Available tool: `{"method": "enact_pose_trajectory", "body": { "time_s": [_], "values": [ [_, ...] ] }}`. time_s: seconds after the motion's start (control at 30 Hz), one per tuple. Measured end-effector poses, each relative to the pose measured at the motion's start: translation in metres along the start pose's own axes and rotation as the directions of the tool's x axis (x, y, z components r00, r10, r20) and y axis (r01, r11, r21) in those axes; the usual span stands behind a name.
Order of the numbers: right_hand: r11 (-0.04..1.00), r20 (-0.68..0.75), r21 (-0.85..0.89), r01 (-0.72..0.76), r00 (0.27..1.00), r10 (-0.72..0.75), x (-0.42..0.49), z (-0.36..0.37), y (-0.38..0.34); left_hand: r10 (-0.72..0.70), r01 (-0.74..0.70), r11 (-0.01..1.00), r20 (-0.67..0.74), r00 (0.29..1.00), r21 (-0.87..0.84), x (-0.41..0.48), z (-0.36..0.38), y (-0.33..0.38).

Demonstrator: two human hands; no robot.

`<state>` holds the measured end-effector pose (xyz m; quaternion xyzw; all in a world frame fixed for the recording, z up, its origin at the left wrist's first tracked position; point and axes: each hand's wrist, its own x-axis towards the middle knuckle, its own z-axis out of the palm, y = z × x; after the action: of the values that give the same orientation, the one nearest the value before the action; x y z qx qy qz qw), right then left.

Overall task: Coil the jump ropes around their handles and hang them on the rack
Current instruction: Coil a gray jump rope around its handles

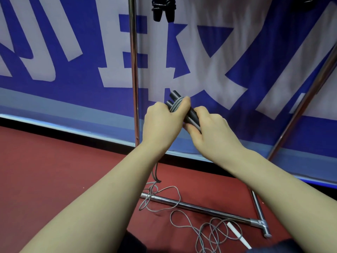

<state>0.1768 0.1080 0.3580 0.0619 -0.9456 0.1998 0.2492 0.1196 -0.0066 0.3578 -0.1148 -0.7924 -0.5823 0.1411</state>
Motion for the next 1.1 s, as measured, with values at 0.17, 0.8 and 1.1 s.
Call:
{"method": "enact_pose_trajectory", "body": {
  "time_s": [0.17, 0.8, 1.1],
  "values": [
    [0.946, 0.080, 0.300, -0.126, 0.991, 0.106, -0.001, -0.003, 0.002, 0.058, -0.059, 0.998, 0.029, 0.998, 0.022, 0.002, -0.007, 0.000],
    [0.645, 0.240, 0.677, -0.353, 0.935, 0.260, 0.011, -0.019, 0.039, -0.102, 0.254, 0.950, 0.589, 0.802, -0.182, 0.018, -0.021, -0.011],
    [0.768, 0.184, 0.530, -0.360, 0.933, 0.310, 0.015, -0.009, 0.036, -0.030, 0.087, 0.991, 0.478, 0.878, -0.098, 0.012, -0.014, -0.003]
  ]
}}
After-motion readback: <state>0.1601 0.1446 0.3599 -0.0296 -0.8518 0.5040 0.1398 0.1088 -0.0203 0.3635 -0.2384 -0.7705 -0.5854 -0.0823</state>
